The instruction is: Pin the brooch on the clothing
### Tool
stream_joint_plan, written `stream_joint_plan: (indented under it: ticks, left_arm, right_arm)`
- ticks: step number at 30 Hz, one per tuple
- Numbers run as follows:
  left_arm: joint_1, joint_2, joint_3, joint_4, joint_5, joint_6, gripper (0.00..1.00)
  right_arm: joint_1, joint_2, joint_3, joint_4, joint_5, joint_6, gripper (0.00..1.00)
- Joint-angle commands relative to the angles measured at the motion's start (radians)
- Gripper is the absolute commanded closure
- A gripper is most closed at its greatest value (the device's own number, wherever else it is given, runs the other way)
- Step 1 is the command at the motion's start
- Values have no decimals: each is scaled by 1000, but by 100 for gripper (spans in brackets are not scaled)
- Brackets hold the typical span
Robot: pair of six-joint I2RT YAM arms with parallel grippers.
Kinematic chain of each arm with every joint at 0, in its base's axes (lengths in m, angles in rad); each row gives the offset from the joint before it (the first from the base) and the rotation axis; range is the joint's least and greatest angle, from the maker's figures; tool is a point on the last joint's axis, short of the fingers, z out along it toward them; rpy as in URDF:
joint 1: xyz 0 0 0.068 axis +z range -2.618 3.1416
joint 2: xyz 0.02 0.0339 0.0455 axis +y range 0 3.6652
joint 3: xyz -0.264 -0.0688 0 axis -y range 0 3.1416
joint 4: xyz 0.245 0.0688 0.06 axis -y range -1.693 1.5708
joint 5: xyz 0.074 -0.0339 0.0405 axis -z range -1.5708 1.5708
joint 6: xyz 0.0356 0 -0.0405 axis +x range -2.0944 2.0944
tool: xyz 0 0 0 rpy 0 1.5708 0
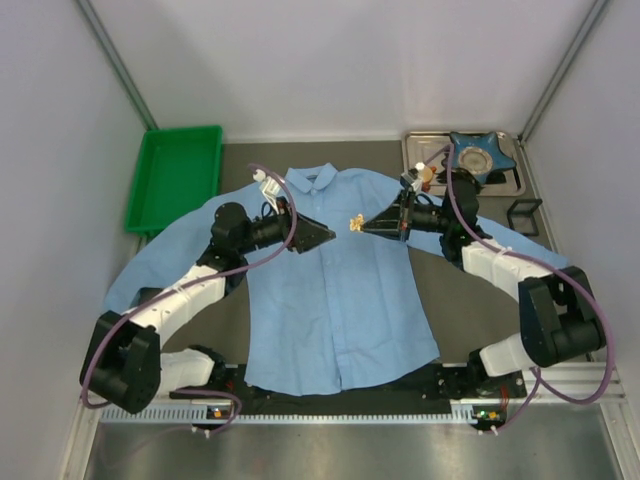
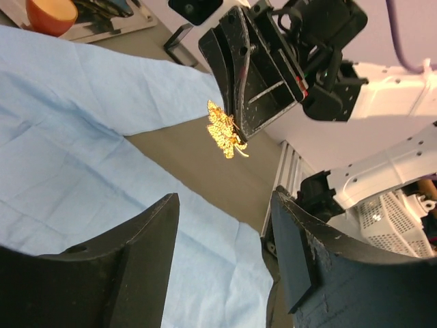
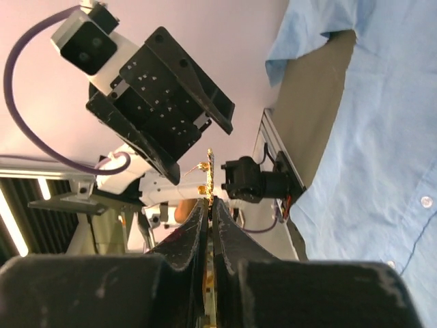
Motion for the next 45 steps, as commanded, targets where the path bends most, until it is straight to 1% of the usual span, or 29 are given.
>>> stream_joint_plan:
  ticks: [1,5,10,12,14,17,21,25,27,31,33,40,45]
  left_arm:
    - [-9,35,40,182,-39,-151,39]
    - [-30,70,60,214,-75,-189,44]
    - [-38,102,62,254,-99,-238,50]
    - [-40,109,62,272,-87,-251,57]
    - [-44,115,51,333,-58,-254,61]
    - [-55,112,36,381,-30,-262,60]
    - [-67,104,33,416,5,-252,53]
    - [-67,115,44,424,5,-243,53]
    - [-67,127,53,432,7,-245,54]
    - [-69,138,65,418,-3,-239,66]
    - [-67,139,65,412,-15,-243,69]
    - [-67,141,68,401,-32,-249,69]
    - [-69,147,74,391,-27,-248,73]
  right_arm:
    - [29,-57,-19,228,104,105,100]
    - [58,-73,-23,246,131,99,100]
    - [69,-97,-30,233,124,70,100]
    - [69,-105,-33,222,119,59,100]
    - [69,-110,-37,223,121,55,100]
    - [67,-106,-36,225,125,47,100]
    - [69,-108,-28,227,131,32,100]
    - [69,-99,-14,228,128,22,100]
    - [69,-99,-8,230,128,19,100]
    - [69,-100,-8,246,115,22,100]
    - [69,-105,-11,254,110,21,100]
    - [84,-119,-28,266,99,10,100]
    - [93,-126,-30,257,101,-7,100]
